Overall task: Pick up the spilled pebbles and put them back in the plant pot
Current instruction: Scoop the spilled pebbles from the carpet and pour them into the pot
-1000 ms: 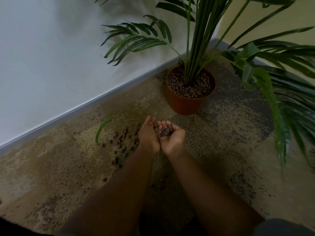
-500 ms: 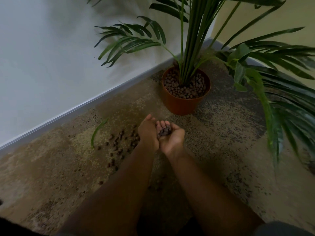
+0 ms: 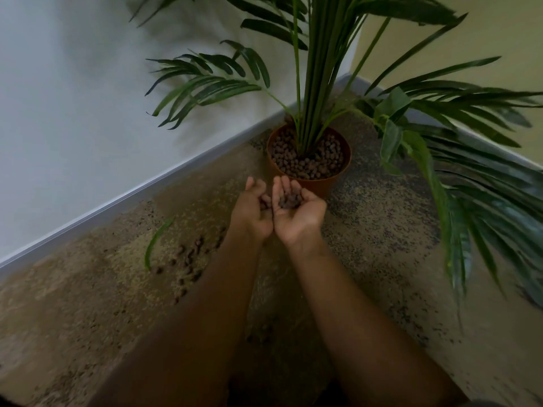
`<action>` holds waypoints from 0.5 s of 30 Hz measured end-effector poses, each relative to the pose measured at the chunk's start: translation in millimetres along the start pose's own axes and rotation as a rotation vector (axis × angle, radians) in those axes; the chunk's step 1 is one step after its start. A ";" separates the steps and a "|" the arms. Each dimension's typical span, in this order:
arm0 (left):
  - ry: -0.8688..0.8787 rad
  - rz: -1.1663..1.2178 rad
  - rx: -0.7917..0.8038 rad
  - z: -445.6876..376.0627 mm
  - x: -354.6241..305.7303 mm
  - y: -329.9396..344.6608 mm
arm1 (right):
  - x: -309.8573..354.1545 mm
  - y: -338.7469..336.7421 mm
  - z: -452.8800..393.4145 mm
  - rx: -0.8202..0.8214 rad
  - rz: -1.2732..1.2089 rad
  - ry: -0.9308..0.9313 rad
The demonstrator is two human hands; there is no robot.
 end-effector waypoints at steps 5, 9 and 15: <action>0.036 -0.016 0.112 -4.2 -8.9 57.6 | 32.1 39.8 -12.3 -0.028 -0.005 -0.147; 0.009 -0.084 0.089 -8.6 -9.3 85.3 | 49.4 58.9 -20.7 0.072 -0.022 -0.222; -0.058 -0.166 0.162 -15.6 -1.9 98.3 | 59.1 62.0 -28.9 0.094 -0.017 -0.236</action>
Point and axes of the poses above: each hand's wrist, its own z-axis away from the middle knuckle, its own y-axis out of the palm, x = y × z, the point moved 4 cm from there along -z, towards the middle knuckle, and after that the axes turned 10 degrees about -y, right-handed, at the moved point
